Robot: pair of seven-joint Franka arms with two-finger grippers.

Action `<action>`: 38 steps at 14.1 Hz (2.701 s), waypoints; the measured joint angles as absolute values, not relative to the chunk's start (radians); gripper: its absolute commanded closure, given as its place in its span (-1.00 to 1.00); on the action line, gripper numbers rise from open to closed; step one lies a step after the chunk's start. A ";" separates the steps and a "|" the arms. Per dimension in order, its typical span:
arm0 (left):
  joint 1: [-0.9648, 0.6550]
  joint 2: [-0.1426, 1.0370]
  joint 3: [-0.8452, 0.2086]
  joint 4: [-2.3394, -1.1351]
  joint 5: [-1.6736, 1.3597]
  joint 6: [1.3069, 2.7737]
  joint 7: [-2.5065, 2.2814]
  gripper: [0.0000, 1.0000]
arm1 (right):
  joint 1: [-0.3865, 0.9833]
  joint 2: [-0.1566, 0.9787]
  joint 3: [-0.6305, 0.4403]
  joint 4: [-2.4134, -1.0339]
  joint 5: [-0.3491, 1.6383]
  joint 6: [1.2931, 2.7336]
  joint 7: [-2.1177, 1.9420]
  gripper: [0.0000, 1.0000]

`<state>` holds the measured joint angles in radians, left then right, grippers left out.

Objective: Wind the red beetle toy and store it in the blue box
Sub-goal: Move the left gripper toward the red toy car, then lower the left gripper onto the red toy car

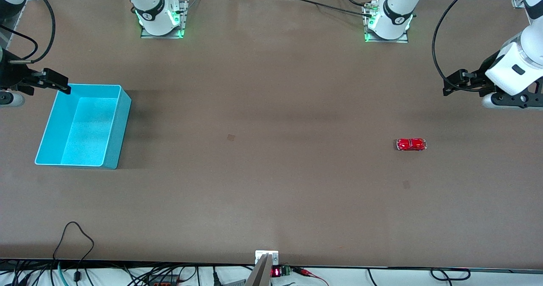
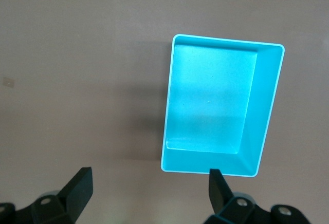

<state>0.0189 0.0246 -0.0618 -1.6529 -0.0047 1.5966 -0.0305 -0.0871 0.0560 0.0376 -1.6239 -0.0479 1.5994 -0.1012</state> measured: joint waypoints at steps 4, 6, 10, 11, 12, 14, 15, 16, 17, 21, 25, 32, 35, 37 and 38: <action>0.019 0.025 -0.062 -1.652 -0.004 1.596 -0.030 -1.00 | -0.087 0.056 0.038 -1.624 -0.048 1.600 -0.101 -1.00; 0.019 0.025 -0.062 -1.652 -0.004 1.595 -0.031 -1.00 | -0.087 0.056 0.038 -1.624 -0.048 1.600 -0.101 -1.00; 0.019 0.034 -0.062 -1.651 -0.004 1.532 -0.031 -1.00 | -0.086 0.080 0.039 -1.635 -0.048 1.585 -0.101 -1.00; 0.018 0.040 -0.062 -1.651 -0.004 1.499 -0.031 -1.00 | -0.086 0.105 0.039 -1.641 -0.048 1.556 -0.101 -1.00; 0.015 0.046 -0.062 -1.651 -0.004 1.472 -0.031 -1.00 | -0.086 0.130 0.038 -1.642 -0.048 1.525 -0.101 -1.00; 0.005 0.052 -0.063 -1.651 -0.004 1.429 -0.031 -1.00 | -0.086 0.155 0.037 -1.642 -0.049 1.501 -0.101 -1.00; 0.000 0.052 -0.063 -1.651 -0.004 1.416 -0.031 -1.00 | -0.086 0.157 0.037 -1.641 -0.051 1.498 -0.101 -1.00; -0.004 0.052 -0.063 -1.650 -0.004 1.403 -0.028 -1.00 | -0.085 0.155 0.037 -1.639 -0.052 1.496 -0.102 -1.00; -0.008 0.052 -0.063 -1.650 -0.004 1.382 -0.009 -1.00 | -0.085 0.152 0.038 -1.635 -0.052 1.495 -0.107 -1.00; -0.010 0.063 -0.062 -1.655 -0.004 1.333 0.255 -1.00 | -0.071 0.145 0.039 -1.624 -0.077 1.486 -0.131 -1.00; 0.009 0.087 -0.055 -1.736 -0.003 1.452 0.613 -1.00 | -0.063 0.149 0.039 -1.624 -0.079 1.480 -0.134 -1.00; 0.057 0.107 -0.051 -2.068 0.079 2.075 1.070 -1.00 | -0.056 0.149 0.039 -1.624 -0.079 1.477 -0.135 -1.00; 0.058 0.148 -0.051 -2.199 0.131 2.344 1.151 -1.00 | -0.056 0.149 0.039 -1.624 -0.079 1.476 -0.135 -1.00; 0.067 0.215 -0.051 -2.227 0.156 2.462 1.195 -1.00 | -0.056 0.150 0.039 -1.624 -0.079 1.476 -0.135 -1.00; 0.077 0.254 -0.051 -2.228 0.159 2.514 1.219 -1.00 | -0.056 0.150 0.039 -1.624 -0.079 1.476 -0.135 -1.00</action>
<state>0.0766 0.2539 -0.0507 -2.2285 0.1589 2.5138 1.2189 -0.0560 0.1496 0.0385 -1.6242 -0.0793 1.4762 -0.1349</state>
